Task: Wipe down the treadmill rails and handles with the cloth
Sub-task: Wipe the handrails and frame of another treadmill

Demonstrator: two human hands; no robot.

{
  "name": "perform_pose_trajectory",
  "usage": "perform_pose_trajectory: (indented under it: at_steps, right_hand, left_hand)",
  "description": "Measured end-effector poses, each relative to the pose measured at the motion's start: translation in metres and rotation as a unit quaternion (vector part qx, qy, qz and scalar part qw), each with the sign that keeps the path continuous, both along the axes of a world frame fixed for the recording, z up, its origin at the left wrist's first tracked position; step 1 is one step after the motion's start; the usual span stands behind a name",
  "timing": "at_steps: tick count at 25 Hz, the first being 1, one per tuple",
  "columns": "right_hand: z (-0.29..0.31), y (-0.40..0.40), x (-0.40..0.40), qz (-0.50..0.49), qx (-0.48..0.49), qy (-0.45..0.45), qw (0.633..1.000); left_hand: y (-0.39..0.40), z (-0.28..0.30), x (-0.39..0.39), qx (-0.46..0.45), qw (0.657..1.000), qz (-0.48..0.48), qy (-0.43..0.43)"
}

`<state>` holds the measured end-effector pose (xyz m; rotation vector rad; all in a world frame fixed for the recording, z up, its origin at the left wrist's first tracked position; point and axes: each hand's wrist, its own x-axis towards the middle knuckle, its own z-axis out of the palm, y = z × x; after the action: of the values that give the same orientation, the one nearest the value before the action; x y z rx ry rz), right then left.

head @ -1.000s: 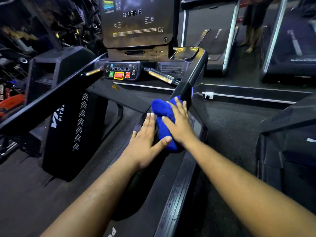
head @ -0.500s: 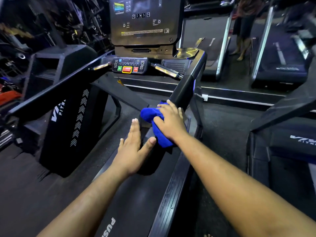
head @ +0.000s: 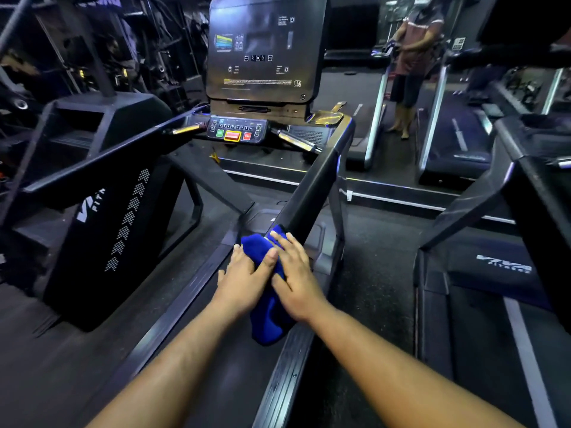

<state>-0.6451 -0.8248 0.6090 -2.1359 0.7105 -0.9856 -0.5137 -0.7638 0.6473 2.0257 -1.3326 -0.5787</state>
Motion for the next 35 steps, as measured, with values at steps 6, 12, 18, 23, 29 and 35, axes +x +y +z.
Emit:
perform_pose_trajectory:
  at_steps: [6, 12, 18, 23, 29, 35]
  right_hand:
    - [0.010, 0.001, -0.086, -0.009, 0.039, -0.058, 0.997]
    - [0.025, -0.019, -0.198, -0.048, 0.380, -0.198, 0.902]
    - [0.052, -0.023, -0.304, -0.278, 0.226, -0.194, 0.913]
    - [0.092, -0.039, -0.387, -0.435, 0.128, -0.112, 0.884]
    - [0.103, -0.052, -0.414, -0.628, -0.036, 0.272, 0.729]
    - [0.058, -0.083, -0.395, -0.549, 0.097, 0.486, 0.673]
  left_hand:
    - [0.011, 0.026, -0.063, -0.179, 0.971, -0.048, -0.152]
    - [-0.036, 0.030, -0.163, -0.161, 0.883, -0.171, 0.406]
    - [-0.080, 0.019, -0.260, -0.072, 0.894, -0.242, 0.371]
    - [-0.133, 0.039, -0.333, -0.107, 0.866, -0.312, 0.377]
    - [-0.222, 0.010, -0.416, -0.112, 0.902, -0.408, 0.090]
    - [-0.300, -0.011, -0.417, -0.133, 0.799, -0.585, -0.038]
